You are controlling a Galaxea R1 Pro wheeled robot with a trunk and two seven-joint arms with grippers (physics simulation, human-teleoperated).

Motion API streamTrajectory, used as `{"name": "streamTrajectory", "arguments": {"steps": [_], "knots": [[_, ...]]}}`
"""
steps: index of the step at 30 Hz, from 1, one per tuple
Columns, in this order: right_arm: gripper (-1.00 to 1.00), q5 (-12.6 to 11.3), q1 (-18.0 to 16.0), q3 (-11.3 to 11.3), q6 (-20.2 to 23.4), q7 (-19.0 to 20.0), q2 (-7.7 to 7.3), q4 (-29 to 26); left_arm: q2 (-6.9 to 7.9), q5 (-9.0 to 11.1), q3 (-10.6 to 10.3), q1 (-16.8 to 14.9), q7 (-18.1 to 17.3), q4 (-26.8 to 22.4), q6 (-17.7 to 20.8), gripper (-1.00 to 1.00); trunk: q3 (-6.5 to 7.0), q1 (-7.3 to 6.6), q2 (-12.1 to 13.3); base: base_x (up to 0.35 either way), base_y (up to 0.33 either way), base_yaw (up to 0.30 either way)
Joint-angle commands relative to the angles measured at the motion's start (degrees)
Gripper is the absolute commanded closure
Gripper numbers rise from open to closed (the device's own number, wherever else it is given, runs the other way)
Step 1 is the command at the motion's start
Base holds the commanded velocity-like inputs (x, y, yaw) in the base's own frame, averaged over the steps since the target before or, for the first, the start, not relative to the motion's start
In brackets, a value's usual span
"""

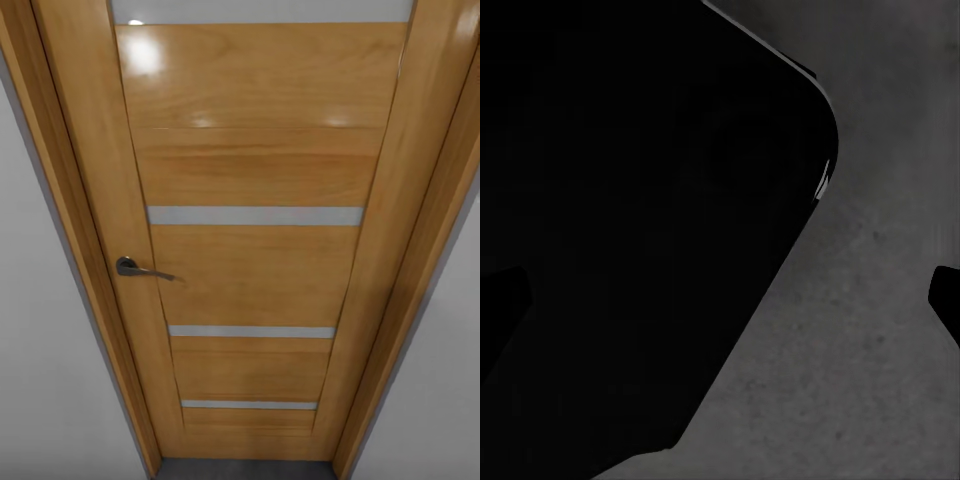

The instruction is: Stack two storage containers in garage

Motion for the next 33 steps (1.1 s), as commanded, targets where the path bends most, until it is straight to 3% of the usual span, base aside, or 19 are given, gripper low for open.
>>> {"name": "streamTrajectory", "arguments": {"steps": [1, 33], "knots": [[-1.0, -0.1, 0.0, 0.1, -0.3, 0.0, 0.0, 0.1, 0.0, 0.4, 0.0, 0.0, 0.0, 0.0, -0.1, -1.0, -0.04, 0.0, 0.0, 0.0, -0.062, 0.0], [-1.0, 0.0, 0.0, 0.2, -0.2, 0.0, 0.15, 0.1, 0.0, 0.4, 0.0, 0.0, 0.0, 0.0, -0.1, -1.0, -0.04, 0.0, 0.0, 0.0, -0.004, 0.0]]}}
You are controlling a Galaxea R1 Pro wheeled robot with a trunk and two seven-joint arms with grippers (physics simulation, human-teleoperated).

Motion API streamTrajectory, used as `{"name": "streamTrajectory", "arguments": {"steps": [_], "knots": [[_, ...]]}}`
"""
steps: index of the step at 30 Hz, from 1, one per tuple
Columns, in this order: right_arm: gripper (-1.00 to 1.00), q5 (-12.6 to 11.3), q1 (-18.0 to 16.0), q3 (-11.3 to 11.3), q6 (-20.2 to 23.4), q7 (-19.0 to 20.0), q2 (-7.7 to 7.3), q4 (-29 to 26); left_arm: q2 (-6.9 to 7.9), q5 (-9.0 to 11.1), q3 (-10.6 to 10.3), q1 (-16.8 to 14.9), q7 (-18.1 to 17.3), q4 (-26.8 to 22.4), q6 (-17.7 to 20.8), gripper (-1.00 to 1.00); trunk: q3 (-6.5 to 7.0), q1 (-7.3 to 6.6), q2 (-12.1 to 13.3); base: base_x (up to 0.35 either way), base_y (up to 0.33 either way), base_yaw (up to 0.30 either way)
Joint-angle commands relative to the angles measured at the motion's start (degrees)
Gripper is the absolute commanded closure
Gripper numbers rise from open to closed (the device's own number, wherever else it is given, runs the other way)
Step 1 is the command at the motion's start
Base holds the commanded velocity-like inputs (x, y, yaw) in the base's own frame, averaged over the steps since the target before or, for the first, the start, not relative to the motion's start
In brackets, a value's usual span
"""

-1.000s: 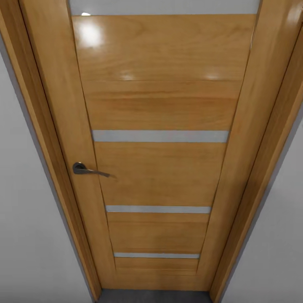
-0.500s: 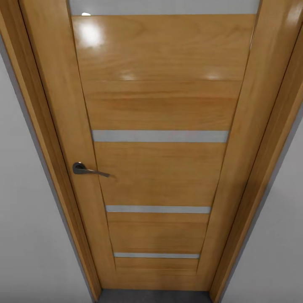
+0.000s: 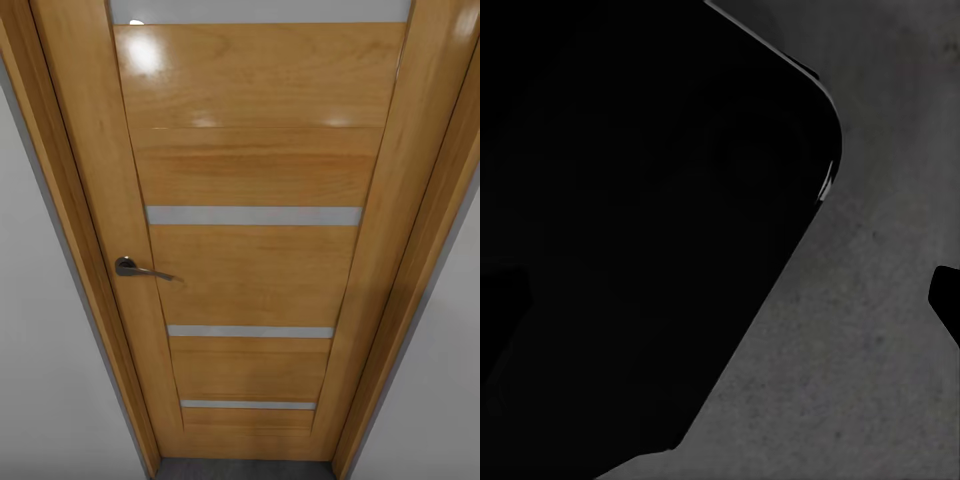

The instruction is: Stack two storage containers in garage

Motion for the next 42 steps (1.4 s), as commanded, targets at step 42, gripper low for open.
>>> {"name": "streamTrajectory", "arguments": {"steps": [42], "knots": [[-1.0, 0.2, -0.8, 0.6, 11.2, 0.2, -4.3, -31.0, -0.05, 0.0, -0.6, 0.0, -0.2, 0.0, -0.1, -1.0, -0.04, 0.0, 0.0, 0.0, 0.0, 0.0]]}}
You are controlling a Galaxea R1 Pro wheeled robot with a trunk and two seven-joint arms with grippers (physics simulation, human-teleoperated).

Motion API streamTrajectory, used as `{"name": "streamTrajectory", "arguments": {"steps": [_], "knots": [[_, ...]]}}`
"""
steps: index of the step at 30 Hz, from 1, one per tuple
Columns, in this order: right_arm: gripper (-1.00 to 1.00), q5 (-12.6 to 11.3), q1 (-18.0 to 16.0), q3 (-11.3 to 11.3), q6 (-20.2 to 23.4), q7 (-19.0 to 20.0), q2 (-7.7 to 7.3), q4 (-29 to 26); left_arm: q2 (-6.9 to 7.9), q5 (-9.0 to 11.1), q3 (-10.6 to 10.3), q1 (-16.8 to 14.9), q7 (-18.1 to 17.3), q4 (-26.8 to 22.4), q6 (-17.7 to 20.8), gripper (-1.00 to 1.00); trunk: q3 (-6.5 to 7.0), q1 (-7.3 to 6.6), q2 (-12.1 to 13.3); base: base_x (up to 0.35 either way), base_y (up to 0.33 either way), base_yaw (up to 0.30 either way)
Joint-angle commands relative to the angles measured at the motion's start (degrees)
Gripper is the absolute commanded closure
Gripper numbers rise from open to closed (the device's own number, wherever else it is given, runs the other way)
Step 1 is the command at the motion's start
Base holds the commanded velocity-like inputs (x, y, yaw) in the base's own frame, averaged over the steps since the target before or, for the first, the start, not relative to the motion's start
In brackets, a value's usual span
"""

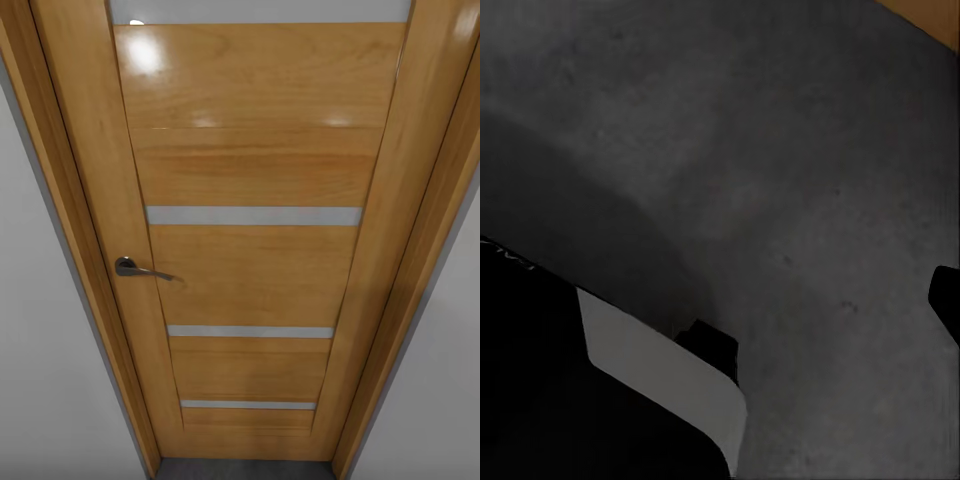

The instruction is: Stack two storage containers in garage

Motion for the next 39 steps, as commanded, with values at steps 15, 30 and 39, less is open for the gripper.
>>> {"name": "streamTrajectory", "arguments": {"steps": [15, 30, 39], "knots": [[-1.0, -0.2, -12.8, 0.2, 3.3, 6.9, -3.17, -1.7, 0.04, 0.4, 0.0, 0.0, 0.0, 0.0, -0.1, -1.0, -0.06, 0.0, 0.0, 0.0, 0.0, 0.0], [-1.0, -4.0, -19.4, -0.1, 8.5, 14.4, -3.63, -2.2, 0.04, 0.4, 0.0, 0.0, 0.0, 0.0, -0.1, -1.0, -0.06, 0.0, 0.0, 0.0, 0.0, 0.0], [-1.0, -7.6, -21.8, -0.1, 15.6, 15.5, -3.56, -10.8, 0.04, 0.4, 0.0, 0.0, 0.0, 0.0, -0.1, -1.0, -0.06, 0.0, 0.0, 0.0, 0.0, 0.0]]}}
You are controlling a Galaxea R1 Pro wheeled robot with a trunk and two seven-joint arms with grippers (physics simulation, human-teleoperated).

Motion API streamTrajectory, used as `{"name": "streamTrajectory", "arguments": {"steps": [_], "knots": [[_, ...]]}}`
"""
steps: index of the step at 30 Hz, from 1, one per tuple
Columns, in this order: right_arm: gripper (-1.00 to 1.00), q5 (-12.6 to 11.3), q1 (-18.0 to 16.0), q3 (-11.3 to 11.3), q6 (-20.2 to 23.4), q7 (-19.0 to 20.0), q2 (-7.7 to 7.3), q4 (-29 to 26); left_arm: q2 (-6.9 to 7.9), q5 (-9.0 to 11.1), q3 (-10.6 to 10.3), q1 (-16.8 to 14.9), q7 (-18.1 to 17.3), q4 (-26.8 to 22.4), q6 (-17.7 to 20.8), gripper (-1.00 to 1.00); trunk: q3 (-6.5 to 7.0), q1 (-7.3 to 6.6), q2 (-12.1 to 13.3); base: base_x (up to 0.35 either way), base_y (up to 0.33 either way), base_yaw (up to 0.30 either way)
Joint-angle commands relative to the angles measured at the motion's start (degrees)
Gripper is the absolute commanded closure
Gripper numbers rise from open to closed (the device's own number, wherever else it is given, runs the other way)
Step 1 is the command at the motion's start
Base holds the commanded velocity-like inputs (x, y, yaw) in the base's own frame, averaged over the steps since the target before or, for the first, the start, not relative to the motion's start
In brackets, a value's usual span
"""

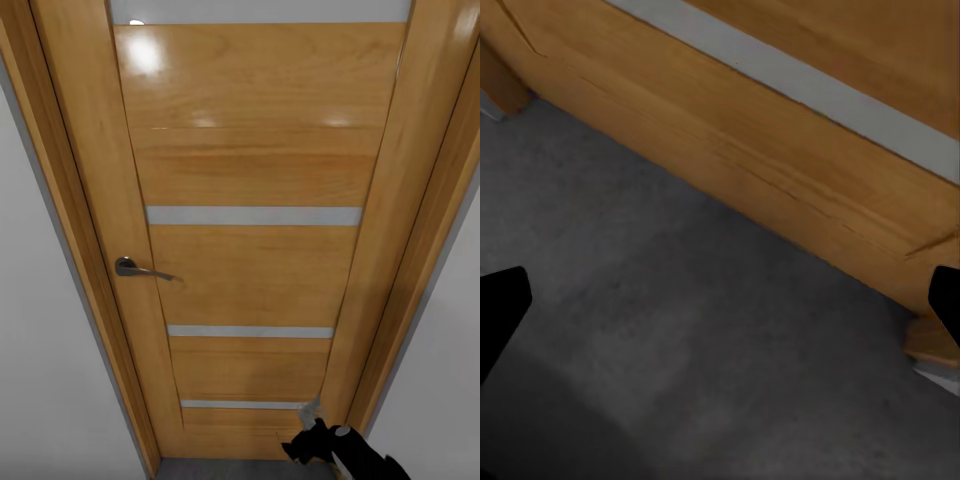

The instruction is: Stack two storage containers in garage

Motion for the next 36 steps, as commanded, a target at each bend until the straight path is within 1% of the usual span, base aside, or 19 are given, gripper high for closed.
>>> {"name": "streamTrajectory", "arguments": {"steps": [1, 3, 5, 8, 10, 15, 19, 20, 21, 24, 25, 27, 28, 32, 33, 34, 36], "knots": [[-1.0, -0.6, -0.1, 0.2, 2.1, -0.3, -0.08, -2.2, 0.0, 0.4, 0.0, 0.0, 0.0, 0.0, -0.1, -1.0, -0.06, 0.0, 0.0, 0.0, 0.0, 0.0], [-1.0, -0.7, -0.1, 0.1, 4.8, -0.5, -0.12, -6.3, 0.0, 0.4, 0.0, 0.0, 0.0, 0.0, -0.1, -1.0, -0.06, 0.0, 0.0, 0.0, 0.0, 0.0], [-1.0, -0.7, -0.1, 0.1, 6.1, -0.6, -0.2, -9.2, 0.0, 0.4, 0.0, 0.0, 0.0, 0.0, -0.1, -1.0, -0.06, 0.0, 0.0, 0.0, 0.0, 0.0], [-1.0, -0.7, -0.1, 0.0, 9.3, -0.7, -0.17, -13.7, 0.0, 0.4, 0.0, 0.0, 0.0, 0.0, -0.1, -1.0, -0.06, 0.0, 0.0, 0.0, 0.0, 0.0], [-1.0, -0.7, -0.1, 0.0, 10.7, -0.8, -0.11, -15.0, 0.0, 0.4, 0.0, 0.0, 0.0, 0.0, -0.1, -1.0, -0.06, 0.0, 0.0, 0.0, 0.0, 0.0], [-1.0, -0.6, -0.1, 0.0, 11.6, -1.2, -0.08, -16.7, 0.0, 0.4, 0.0, 0.0, 0.0, 0.0, -0.1, -1.0, -0.06, 0.0, 0.0, 0.0, 0.0, 0.0], [-1.0, -0.4, -0.1, 0.0, 12.5, -2.2, -0.07, -20.0, 0.0, 0.4, 0.0, 0.0, 0.0, 0.0, -0.1, -1.0, -0.06, 0.0, 0.0, 0.0, 0.0, 0.0], [-1.0, -0.3, -0.1, 0.0, 13.4, -3.0, -0.03, -21.4, 0.0, 0.4, 0.0, 0.0, 0.0, 0.0, -0.1, -1.0, -0.06, 0.0, 0.0, 0.0, 0.0, 0.0], [-1.0, -0.2, -0.1, 0.0, 15.8, -5.3, 0.07, -25.2, 0.0, 0.4, 0.0, 0.0, 0.0, 0.0, -0.1, -1.0, -0.06, 0.0, 0.0, 0.0, 0.0, 0.0], [-1.0, -0.1, -0.1, 0.0, 18.7, -7.2, 0.2, -29.2, 0.0, 0.4, 0.0, 0.0, 0.0, 0.0, -0.1, -1.0, -0.06, 0.0, 0.0, 0.0, 0.0, 0.0], [-1.0, -0.1, -0.1, 0.1, 20.7, -8.2, 0.24, -31.9, 0.0, 0.4, 0.0, 0.0, 0.0, 0.0, -0.1, -1.0, -0.06, 0.0, 0.0, 0.0, 0.0, 0.0], [-1.0, 0.0, -0.1, 0.1, 23.1, -9.5, 0.22, -35.0, 0.0, 0.4, 0.0, 0.0, 0.0, 0.0, -0.1, -1.0, -0.06, 0.0, 0.0, 0.0, 0.0, 0.0], [-1.0, 0.0, -0.1, 0.1, 24.6, -9.9, 0.2, -36.8, 0.0, 0.4, 0.0, 0.0, 0.0, 0.0, -0.1, -1.0, -0.06, 0.0, 0.0, 0.0, 0.0, 0.0], [-1.0, 0.2, -0.1, 0.1, 27.0, -10.3, 0.27, -40.1, 0.0, 0.4, 0.0, 0.0, 0.0, 0.0, -0.1, -1.0, -0.06, 0.0, 0.0, 0.0, 0.0, 0.0], [-1.0, 0.6, -0.1, 0.1, 28.4, -10.4, 0.46, -41.4, 0.0, 0.4, 0.0, 0.0, 0.0, 0.0, -0.1, -1.0, -0.06, 0.0, 0.0, 0.0, 0.0, 0.0], [-1.0, 1.8, -0.1, 0.1, 30.6, -10.4, 1.34, -43.8, 0.0, 0.4, 0.0, 0.0, 0.0, 0.0, -0.1, -1.0, -0.06, 0.0, 0.0, 0.0, 0.0, 0.0], [-1.0, 3.5, -0.1, 0.1, 31.7, -10.4, 2.46, -44.7, 0.0, 0.4, 0.0, 0.0, 0.0, 0.0, -0.1, -1.0, -0.06, 0.0, 0.0, 0.0, 0.0, 0.0]]}}
